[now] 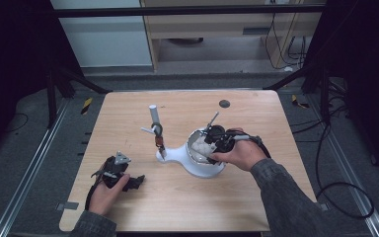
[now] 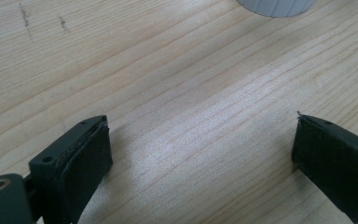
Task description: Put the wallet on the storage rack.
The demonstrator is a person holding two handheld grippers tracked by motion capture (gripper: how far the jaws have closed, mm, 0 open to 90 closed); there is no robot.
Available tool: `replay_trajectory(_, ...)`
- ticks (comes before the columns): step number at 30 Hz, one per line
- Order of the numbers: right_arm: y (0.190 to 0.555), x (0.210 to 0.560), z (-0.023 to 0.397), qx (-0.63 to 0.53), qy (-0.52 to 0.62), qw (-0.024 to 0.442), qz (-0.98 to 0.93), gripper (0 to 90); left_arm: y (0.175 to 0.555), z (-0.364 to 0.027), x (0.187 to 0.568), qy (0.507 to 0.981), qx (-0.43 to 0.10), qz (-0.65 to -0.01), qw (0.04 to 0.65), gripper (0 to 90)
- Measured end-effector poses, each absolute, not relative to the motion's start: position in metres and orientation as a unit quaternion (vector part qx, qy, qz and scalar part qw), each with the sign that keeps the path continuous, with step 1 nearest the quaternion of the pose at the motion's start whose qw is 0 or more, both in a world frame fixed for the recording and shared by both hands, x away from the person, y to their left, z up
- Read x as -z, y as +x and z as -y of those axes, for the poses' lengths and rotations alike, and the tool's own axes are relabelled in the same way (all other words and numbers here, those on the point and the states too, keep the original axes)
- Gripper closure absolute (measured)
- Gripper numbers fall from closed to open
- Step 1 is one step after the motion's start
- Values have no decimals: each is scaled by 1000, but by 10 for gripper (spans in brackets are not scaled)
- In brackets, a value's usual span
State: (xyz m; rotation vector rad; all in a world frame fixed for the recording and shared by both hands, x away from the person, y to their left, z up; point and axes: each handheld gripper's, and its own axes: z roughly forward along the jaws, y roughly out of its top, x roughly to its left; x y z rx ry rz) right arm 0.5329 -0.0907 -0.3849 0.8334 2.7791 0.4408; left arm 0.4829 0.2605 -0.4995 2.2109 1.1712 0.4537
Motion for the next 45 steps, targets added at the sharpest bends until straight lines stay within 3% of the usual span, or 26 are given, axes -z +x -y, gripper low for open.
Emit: replay_trajectory(45, 545, 402, 76, -140, 292, 94, -941, 293, 482, -259, 499, 833, -169, -437, 294, 42)
